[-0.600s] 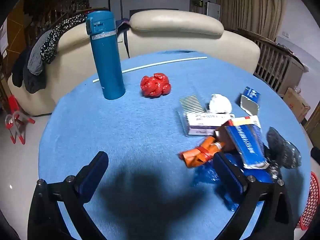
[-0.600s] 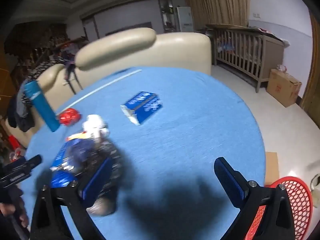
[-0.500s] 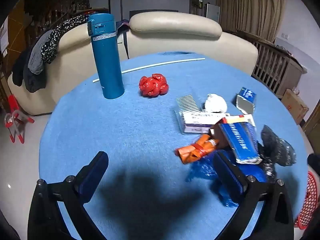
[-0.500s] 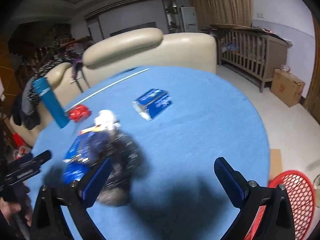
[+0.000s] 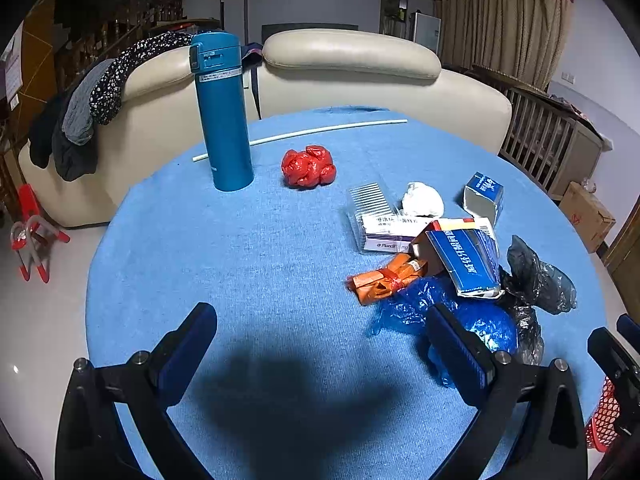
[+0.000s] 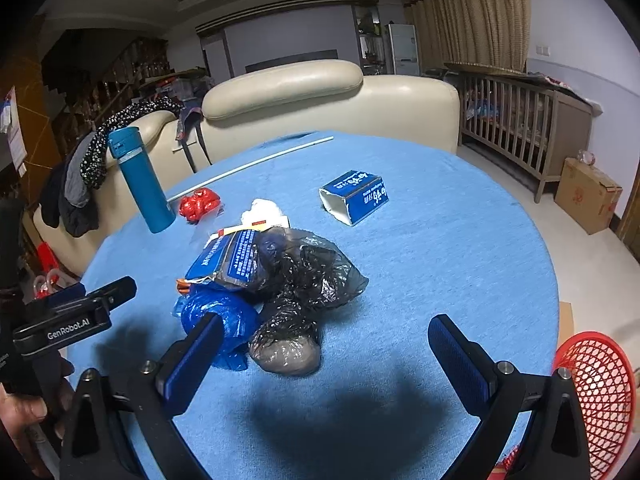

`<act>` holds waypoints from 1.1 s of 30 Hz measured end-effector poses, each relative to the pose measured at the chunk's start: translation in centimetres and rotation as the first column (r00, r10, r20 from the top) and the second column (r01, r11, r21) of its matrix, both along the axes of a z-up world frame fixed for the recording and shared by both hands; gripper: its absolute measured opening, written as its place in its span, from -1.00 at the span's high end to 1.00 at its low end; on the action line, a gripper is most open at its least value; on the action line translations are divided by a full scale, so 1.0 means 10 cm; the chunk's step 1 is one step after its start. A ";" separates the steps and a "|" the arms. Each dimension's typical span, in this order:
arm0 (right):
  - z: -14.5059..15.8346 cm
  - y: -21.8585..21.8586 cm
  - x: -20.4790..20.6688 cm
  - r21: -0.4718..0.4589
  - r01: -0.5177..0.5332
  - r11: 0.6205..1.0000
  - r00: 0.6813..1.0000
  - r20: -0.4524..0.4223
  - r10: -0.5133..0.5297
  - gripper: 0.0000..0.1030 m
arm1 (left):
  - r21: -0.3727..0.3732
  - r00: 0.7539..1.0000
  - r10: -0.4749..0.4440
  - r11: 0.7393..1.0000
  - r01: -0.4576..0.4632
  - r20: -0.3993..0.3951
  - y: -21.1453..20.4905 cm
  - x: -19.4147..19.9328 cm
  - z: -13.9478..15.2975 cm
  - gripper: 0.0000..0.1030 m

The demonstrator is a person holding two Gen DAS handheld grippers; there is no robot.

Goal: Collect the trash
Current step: 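Move both tools toward the black and blue plastic bags on the pile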

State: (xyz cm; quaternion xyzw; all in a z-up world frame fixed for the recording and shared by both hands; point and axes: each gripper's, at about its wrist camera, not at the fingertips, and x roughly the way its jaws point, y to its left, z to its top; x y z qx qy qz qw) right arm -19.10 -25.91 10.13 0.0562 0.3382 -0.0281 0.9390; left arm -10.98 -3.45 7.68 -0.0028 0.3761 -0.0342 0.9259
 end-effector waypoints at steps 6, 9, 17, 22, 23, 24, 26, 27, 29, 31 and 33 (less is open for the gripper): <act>-0.02 0.02 0.00 -0.032 -0.003 0.999 1.000 0.019 0.003 -1.00 | -0.001 1.000 0.001 1.000 -0.001 -0.002 -0.02 0.01 -0.01 -1.00; -0.02 -0.01 -0.01 -0.015 0.012 1.000 1.000 0.029 -0.012 -1.00 | 0.008 1.000 0.001 1.000 -0.001 -0.007 -0.03 0.01 -0.04 -1.00; -0.04 -0.05 -0.02 -0.031 0.045 0.998 0.998 0.038 -0.044 -1.00 | 0.004 1.000 0.007 1.000 -0.007 -0.020 -0.03 0.03 -0.08 -1.00; -0.02 -0.09 -0.03 -0.036 0.059 0.998 0.998 0.035 -0.058 -1.00 | 0.018 1.000 0.002 1.000 -0.001 -0.022 -0.06 0.04 -0.09 -1.00; -0.02 -0.10 -0.03 -0.036 0.060 0.998 0.998 0.034 -0.059 -1.00 | 0.020 1.000 0.001 1.000 -0.001 -0.022 -0.06 0.03 -0.09 -1.00; -0.02 -0.10 -0.02 -0.034 0.061 0.998 0.998 0.034 -0.060 -1.00 | 0.020 1.000 0.001 1.000 -0.001 -0.022 -0.06 0.03 -0.09 -1.00; -0.01 -0.10 -0.03 -0.040 0.063 0.997 0.998 0.028 -0.061 -1.00 | 0.016 1.000 0.002 1.000 -0.002 -0.023 -0.06 0.04 -0.09 -1.00; -0.01 -0.10 -0.02 -0.041 0.062 0.997 0.998 0.023 -0.061 -1.00 | 0.016 1.000 0.002 1.000 -0.002 -0.023 -0.05 0.04 -0.09 -1.00; -0.01 -0.09 -0.03 -0.044 0.057 0.997 0.998 0.021 -0.056 -1.00 | 0.015 1.000 0.004 1.000 -0.003 -0.023 -0.05 0.04 -0.09 -1.00; 0.00 -0.09 -0.03 -0.040 0.054 0.998 0.998 0.027 -0.053 -1.00 | 0.014 1.000 0.004 1.000 -0.003 -0.023 -0.05 0.04 -0.09 -1.00; 0.02 -0.09 -0.04 -0.039 0.049 0.998 0.999 0.025 -0.049 -1.00 | 0.017 1.000 0.003 1.000 -0.003 -0.022 -0.05 0.03 -0.09 -1.00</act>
